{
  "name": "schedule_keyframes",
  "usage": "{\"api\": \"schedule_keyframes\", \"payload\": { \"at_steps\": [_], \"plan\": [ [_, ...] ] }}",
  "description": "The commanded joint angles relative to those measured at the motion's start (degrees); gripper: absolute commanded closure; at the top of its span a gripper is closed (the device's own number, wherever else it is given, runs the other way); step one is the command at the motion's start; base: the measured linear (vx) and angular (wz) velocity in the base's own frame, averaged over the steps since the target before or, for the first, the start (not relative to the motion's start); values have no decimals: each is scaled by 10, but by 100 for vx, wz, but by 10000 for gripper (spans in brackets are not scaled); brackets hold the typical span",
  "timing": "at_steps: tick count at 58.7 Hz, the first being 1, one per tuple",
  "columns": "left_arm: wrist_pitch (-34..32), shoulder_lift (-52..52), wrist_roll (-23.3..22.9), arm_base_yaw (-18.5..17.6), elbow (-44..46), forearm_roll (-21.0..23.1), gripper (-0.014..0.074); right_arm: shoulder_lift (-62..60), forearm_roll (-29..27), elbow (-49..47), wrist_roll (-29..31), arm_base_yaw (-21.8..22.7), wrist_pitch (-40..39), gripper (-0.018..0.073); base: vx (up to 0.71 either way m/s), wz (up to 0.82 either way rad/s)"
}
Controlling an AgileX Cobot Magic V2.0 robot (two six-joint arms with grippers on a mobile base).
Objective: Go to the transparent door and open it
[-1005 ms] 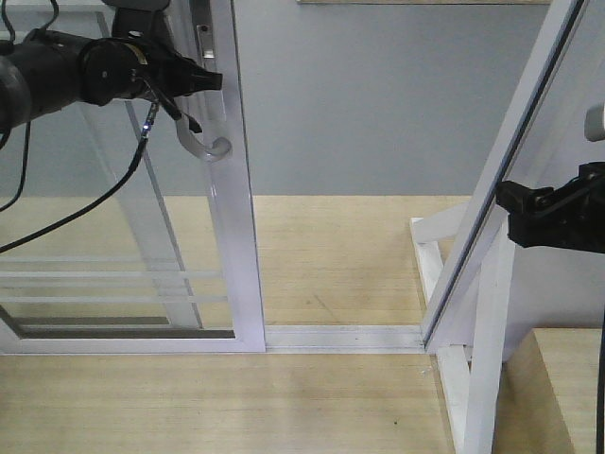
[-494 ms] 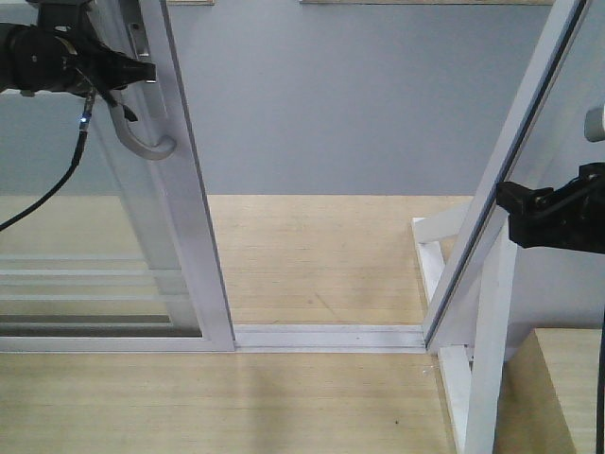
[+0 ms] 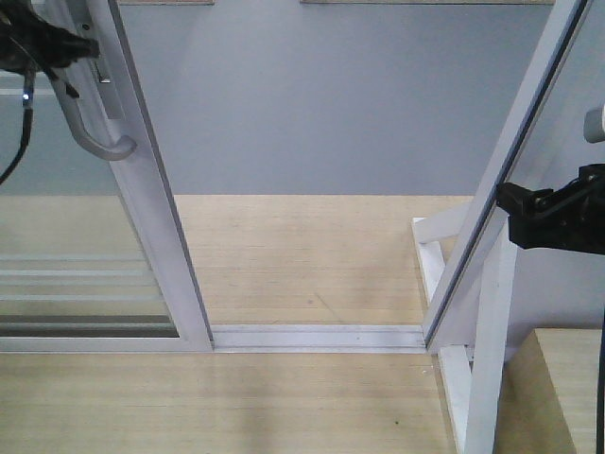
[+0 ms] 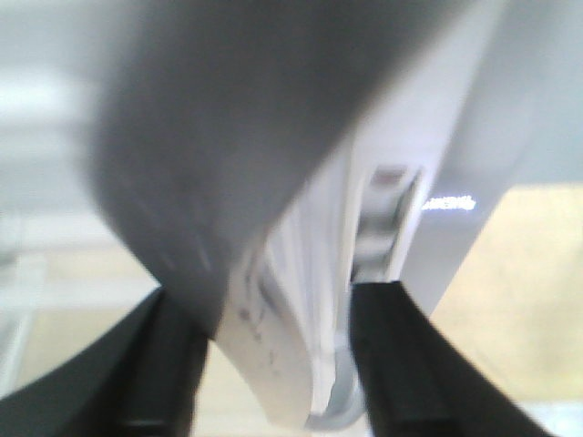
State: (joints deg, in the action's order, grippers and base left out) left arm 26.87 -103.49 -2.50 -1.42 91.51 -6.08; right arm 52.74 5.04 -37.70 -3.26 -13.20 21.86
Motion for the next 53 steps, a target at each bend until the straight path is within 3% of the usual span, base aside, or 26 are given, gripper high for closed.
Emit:
{"api": "schedule_keyframes", "payload": {
  "at_steps": [1, 10, 15, 29, 42, 53],
  "plan": [
    [-47, 68, 3, -5, 28, 4, 9, -7, 7, -16, 7, 2, -41, -34, 0, 0],
    [5, 114, 1, -5, 28, 6, -14, -7, 10, -16, 7, 2, -42, -32, 0, 0],
    [38, 137, 1, -5, 28, 31, -5, -7, 9, -16, 6, 2, -42, -32, 0, 0],
    [181, 190, 25, -10, 17, 82, 87, -7, 8, -16, 6, 2, -42, -32, 0, 0],
    [146, 308, 37, -21, -172, 142, 165, -7, 8, -16, 6, 2, -42, -32, 0, 0],
    [5, 464, 37, -21, -382, 144, 167, -7, 8, -16, 6, 2, -42, -32, 0, 0]
  ]
}}
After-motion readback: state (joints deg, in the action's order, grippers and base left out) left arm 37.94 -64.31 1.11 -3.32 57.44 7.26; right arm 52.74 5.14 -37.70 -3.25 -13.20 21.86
